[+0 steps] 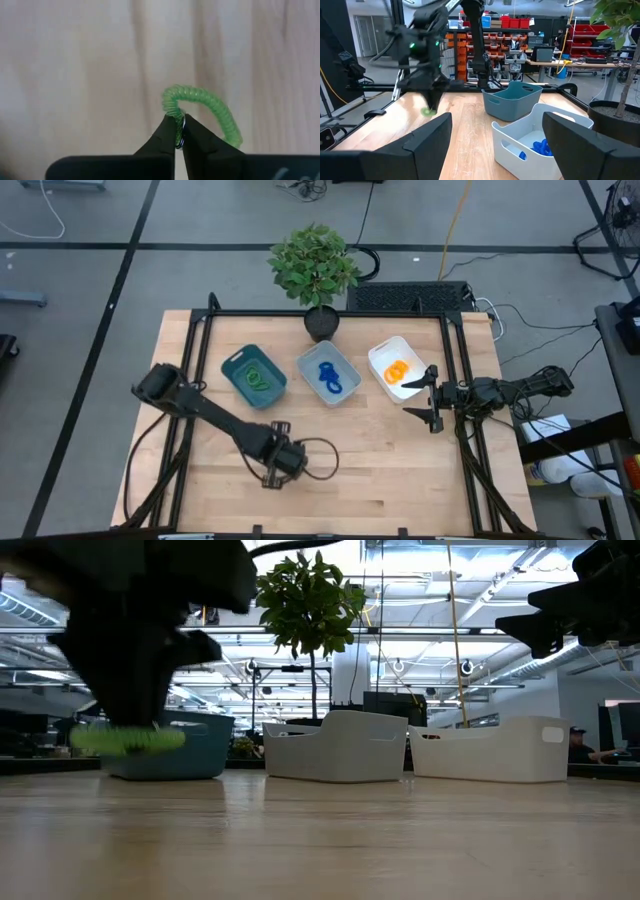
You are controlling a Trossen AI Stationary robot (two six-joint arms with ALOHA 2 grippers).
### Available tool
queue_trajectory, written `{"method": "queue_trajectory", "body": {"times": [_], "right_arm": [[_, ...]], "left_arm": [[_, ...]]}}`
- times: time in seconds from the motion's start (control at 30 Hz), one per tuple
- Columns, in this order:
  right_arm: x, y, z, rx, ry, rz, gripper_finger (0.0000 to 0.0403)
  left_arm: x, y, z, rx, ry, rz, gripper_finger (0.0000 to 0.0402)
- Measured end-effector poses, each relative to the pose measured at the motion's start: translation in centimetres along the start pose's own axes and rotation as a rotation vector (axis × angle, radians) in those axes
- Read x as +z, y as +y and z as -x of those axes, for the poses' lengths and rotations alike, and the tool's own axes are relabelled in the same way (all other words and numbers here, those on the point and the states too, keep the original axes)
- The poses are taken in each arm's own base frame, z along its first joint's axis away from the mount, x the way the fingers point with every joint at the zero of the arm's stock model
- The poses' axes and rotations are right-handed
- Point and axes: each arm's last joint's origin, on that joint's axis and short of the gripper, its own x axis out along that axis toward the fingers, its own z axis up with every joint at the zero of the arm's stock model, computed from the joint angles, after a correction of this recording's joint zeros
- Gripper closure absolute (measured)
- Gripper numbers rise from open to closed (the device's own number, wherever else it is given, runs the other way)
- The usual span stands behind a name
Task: Sort spring keychains
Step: Put the green spring keychain into the blue bin
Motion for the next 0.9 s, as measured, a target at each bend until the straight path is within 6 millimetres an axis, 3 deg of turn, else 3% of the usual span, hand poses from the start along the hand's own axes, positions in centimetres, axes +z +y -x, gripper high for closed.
{"method": "queue_trajectory", "body": {"times": [0.43, 0.7, 0.9], "right_arm": [[0.0, 0.0, 0.0, 0.0, 0.0, 0.0, 0.0105], [0.0, 0.0, 0.0, 0.0, 0.0, 0.0, 0.0105], [0.0, 0.0, 0.0, 0.0, 0.0, 0.0, 0.0105]], "left_arm": [[-2.9, 5.9, 8.3, 0.078, 0.003, 0.154, 0.0392], [-4.8, 9.5, 11.0, 0.125, 0.027, 0.337, 0.0392], [-5.1, 12.4, 11.8, 0.146, 0.003, 0.455, 0.0392]]}}
